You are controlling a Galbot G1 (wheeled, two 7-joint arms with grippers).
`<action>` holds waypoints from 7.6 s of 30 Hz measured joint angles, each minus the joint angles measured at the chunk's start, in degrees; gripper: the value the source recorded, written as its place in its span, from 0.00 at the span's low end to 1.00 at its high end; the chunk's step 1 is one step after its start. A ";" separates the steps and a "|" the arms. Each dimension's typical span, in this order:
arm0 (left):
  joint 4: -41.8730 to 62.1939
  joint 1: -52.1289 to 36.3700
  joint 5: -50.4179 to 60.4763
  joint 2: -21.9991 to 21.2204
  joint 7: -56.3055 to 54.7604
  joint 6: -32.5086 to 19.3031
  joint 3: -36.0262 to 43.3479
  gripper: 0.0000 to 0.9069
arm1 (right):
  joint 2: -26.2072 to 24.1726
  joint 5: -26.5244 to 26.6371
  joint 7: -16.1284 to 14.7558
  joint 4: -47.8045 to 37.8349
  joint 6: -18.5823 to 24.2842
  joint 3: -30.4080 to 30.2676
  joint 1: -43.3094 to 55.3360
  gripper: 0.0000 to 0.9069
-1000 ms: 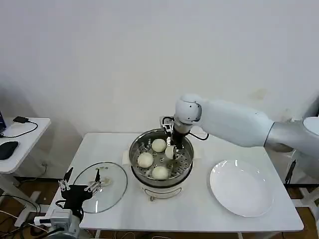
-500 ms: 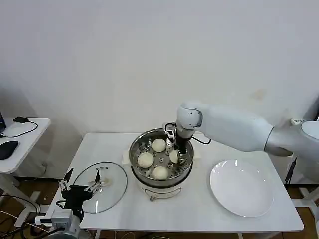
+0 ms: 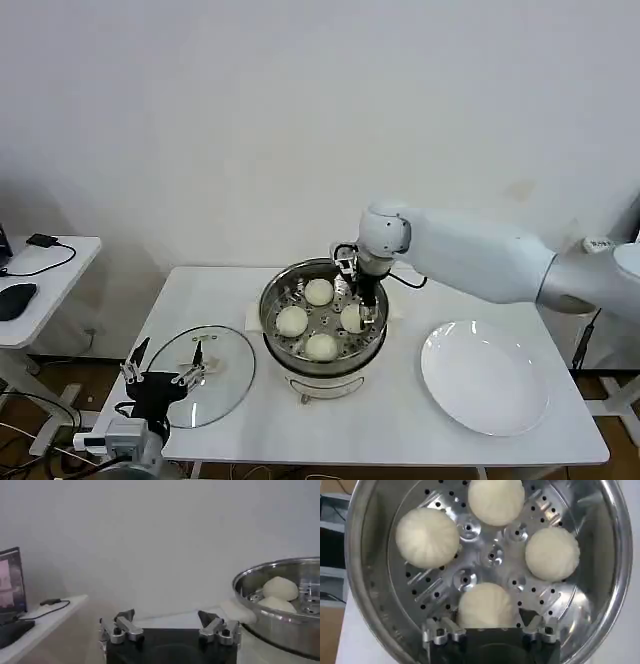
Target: Take steamed baozi put them in steamer then cover it.
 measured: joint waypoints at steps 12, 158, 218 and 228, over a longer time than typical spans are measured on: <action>0.95 -0.99 -0.71 0.56 0.57 -0.82 0.21 1.00 | -9.31 6.49 5.05 6.60 1.51 12.63 3.22 1.00; 51.49 -21.73 63.11 8.97 -16.98 -15.86 8.13 0.00 | 14.71 -5.78 58.96 40.81 40.72 112.59 -122.27 1.00; 15.65 -18.48 77.67 12.65 -1.34 10.01 17.99 0.00 | 18.15 -3.40 61.40 44.29 33.82 110.19 -119.43 1.00; 15.45 -24.18 82.32 10.68 4.99 11.73 27.90 0.00 | 19.93 -4.79 61.08 45.01 32.62 110.10 -119.81 1.00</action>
